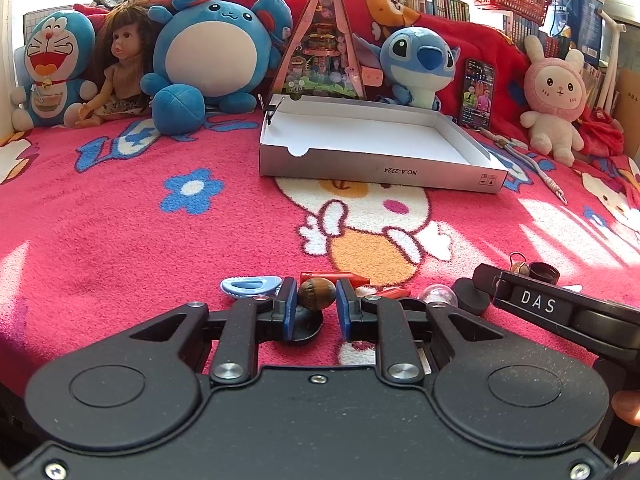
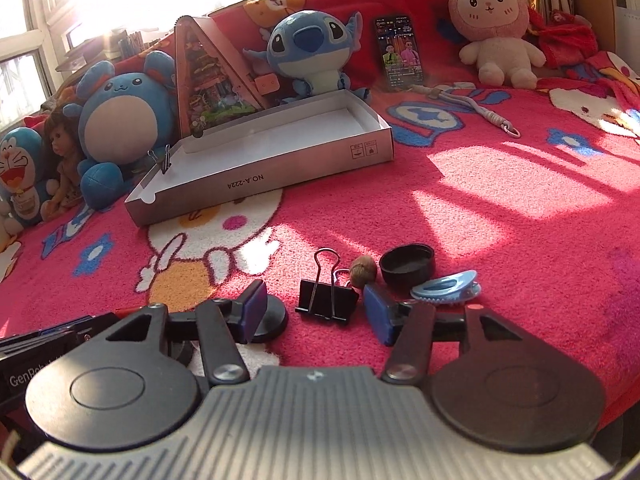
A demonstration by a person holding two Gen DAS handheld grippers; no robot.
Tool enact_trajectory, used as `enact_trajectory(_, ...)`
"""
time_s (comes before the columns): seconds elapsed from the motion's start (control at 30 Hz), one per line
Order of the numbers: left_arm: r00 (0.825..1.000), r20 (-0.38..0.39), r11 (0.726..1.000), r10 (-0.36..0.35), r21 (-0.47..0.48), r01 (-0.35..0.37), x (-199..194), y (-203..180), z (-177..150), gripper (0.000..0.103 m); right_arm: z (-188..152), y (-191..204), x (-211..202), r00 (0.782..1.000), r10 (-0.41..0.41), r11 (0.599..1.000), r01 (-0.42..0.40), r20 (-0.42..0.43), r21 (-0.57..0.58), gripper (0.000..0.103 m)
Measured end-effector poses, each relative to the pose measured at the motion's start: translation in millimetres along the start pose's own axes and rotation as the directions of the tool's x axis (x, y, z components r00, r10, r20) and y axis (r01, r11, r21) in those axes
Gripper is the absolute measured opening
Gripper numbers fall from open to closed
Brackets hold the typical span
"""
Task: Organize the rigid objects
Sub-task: 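Carry the acorn in the left gripper and the binder clip in the right gripper over the white box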
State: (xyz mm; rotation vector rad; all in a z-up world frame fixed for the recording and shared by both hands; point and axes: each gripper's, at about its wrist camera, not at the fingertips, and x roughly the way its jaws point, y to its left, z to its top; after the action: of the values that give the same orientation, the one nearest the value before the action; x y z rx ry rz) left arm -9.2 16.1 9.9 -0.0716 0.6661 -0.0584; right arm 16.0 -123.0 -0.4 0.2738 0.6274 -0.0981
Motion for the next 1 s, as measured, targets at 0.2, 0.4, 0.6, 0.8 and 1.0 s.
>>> enact_trajectory(0.2, 1.0, 0.0, 1.0, -0.001, -0.001, 0.001, 0, 0, 0, 0.02, 3, -1, 8, 1.0, 0.002, 1.0, -0.002, 0.002, 0.002, 0.04)
enact_trajectory(0.4, 1.0, 0.002, 1.0, -0.001, 0.0, 0.001, 0, 0, 0, 0.02, 4, -4, 7, 1.0, 0.028, 0.999, -0.028, 0.011, -0.019, 0.038)
enact_trajectory(0.6, 1.0, 0.007, 1.0, -0.007, 0.0, 0.007, 0, -1, 2, 0.02, 5, -2, -1, 0.998, 0.049, 0.998, -0.046, 0.045, -0.049, 0.038)
enact_trajectory(0.8, 0.999, 0.029, 0.999, -0.037, 0.002, 0.037, 3, 0, 16, 0.019, 14, 0, -8, 0.994, 0.069, 0.996, -0.063, 0.084, -0.068, 0.038)
enact_trajectory(1.0, 0.998, 0.042, 0.999, -0.049, 0.008, 0.049, 4, 2, 28, 0.015, 23, 0, -7, 0.992, 0.077, 0.996, -0.071, 0.102, -0.059, 0.038)
